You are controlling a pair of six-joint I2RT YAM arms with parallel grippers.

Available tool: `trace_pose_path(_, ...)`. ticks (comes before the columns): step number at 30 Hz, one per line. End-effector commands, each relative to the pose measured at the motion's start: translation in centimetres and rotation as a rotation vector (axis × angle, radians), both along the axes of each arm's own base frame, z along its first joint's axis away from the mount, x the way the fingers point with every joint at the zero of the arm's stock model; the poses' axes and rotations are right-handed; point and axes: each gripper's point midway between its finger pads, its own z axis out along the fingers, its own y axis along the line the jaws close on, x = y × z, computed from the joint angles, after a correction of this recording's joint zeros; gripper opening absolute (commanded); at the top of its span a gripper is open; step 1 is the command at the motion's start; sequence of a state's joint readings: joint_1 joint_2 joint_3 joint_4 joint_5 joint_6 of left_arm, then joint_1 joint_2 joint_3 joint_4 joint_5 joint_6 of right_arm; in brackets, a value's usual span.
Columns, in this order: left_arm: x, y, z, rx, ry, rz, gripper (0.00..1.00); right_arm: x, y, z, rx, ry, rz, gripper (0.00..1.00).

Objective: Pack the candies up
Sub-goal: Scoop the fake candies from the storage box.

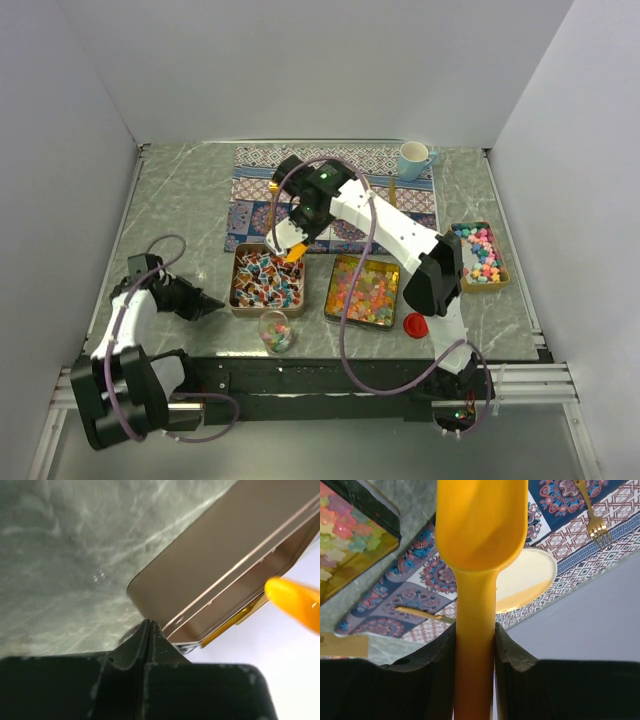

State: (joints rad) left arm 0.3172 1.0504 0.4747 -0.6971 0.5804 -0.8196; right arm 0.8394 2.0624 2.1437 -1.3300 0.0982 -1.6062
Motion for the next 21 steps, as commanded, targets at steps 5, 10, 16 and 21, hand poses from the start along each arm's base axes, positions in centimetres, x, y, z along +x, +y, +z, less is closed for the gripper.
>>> trace_pose_path(5,-2.3,-4.1,0.7,-0.052,-0.055,-0.206,0.01,2.0,-1.5,0.3,-0.258,-0.171,0.020,0.00)
trace_pose_path(10,-3.1,-5.7,0.8,-0.081,-0.088,-0.275,0.01,1.8,-0.2,-0.8,-0.309,-0.222,0.024,0.00)
trace_pose_path(16,-2.9,-5.7,1.8,-0.063,-0.156,-0.291,0.01,0.8,0.5,-2.4,-0.374,-0.291,0.018,0.00)
trace_pose_path(21,-2.8,-5.5,1.5,-0.044,-0.145,-0.279,0.01,-0.6,1.1,-4.1,-0.418,-0.299,0.042,0.00)
